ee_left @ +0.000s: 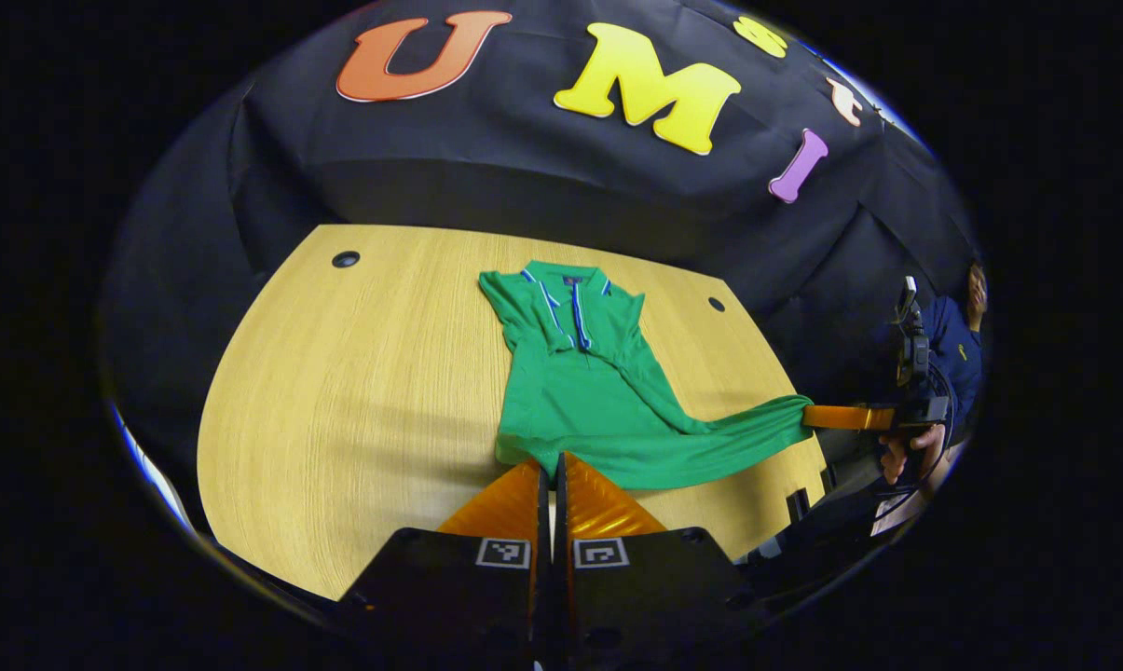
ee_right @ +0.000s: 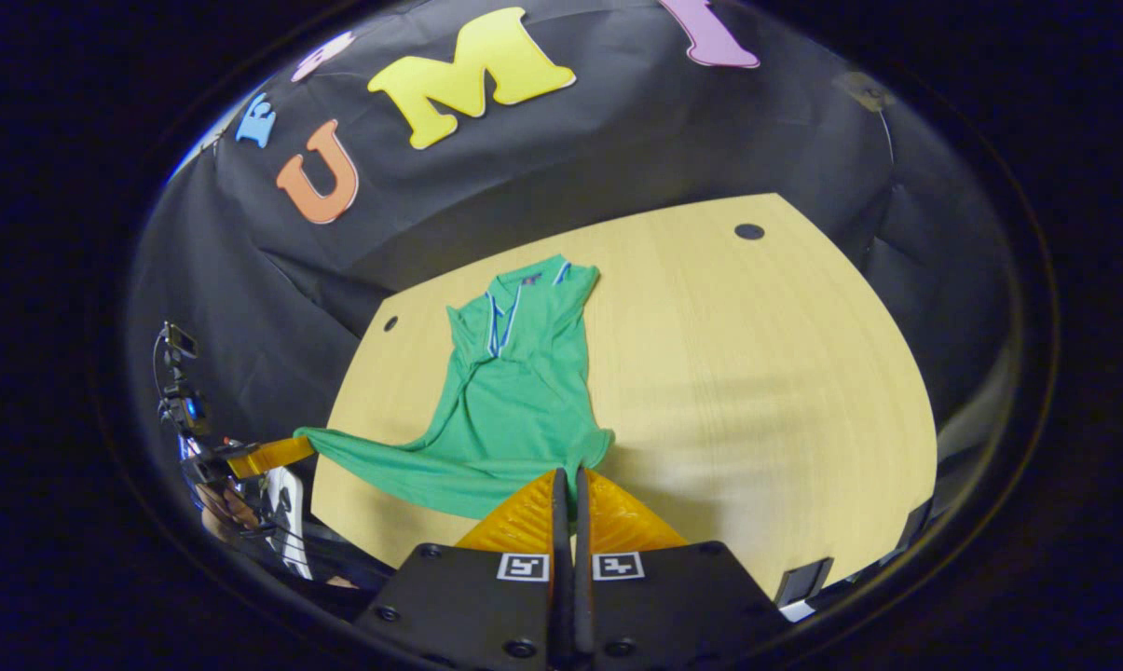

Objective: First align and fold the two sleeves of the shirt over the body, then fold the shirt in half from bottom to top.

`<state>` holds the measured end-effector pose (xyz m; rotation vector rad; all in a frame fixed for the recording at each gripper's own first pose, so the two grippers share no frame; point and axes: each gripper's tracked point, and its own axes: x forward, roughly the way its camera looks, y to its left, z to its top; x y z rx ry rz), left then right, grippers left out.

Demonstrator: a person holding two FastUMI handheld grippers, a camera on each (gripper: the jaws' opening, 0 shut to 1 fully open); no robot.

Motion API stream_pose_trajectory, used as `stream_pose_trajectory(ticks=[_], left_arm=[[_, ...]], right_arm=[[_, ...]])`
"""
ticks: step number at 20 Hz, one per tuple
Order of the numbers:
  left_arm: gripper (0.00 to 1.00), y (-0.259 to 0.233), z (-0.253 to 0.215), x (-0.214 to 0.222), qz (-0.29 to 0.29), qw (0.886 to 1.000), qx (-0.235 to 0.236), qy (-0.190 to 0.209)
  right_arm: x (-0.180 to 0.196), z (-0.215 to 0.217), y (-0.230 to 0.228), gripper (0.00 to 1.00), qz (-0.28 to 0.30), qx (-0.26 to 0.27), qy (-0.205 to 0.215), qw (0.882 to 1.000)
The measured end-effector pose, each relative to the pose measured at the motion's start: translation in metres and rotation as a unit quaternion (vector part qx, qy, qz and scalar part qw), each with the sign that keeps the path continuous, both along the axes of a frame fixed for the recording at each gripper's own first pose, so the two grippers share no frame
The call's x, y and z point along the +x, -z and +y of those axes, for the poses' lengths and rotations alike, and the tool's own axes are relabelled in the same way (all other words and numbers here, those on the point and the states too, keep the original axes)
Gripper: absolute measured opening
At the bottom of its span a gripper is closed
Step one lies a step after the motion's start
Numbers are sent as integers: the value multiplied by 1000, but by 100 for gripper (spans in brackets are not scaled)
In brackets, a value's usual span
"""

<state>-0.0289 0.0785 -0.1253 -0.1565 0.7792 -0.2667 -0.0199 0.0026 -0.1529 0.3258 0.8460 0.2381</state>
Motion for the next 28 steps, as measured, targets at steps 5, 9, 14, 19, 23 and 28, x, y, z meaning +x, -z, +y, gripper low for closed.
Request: stream_pose_trajectory(ticks=[5, 9, 14, 19, 23, 28], left_arm=[[3, -27, 10, 59, -46, 999, 9, -2], [3, -42, 13, 113, -75, 997, 5, -13], [3, -37, 15, 184, -103, 994, -3, -36], [3, -3, 20, 248, -111, 992, 5, -62], [3, 26, 31, 297, -133, 987, 9, -92], [3, 73, 30, 339, -132, 986, 28, -98]], right_arm=[[58, 11, -36, 2, -49, -4, -4, 999], [115, 20, -58, 2, -96, -24, -2, 995], [186, 35, -52, 2, -132, -40, -1, 990], [255, 50, -26, 2, -148, -48, -7, 988], [307, 49, 7, 2, -164, -61, -3, 984], [350, 42, 56, 2, -162, -95, -3, 982]])
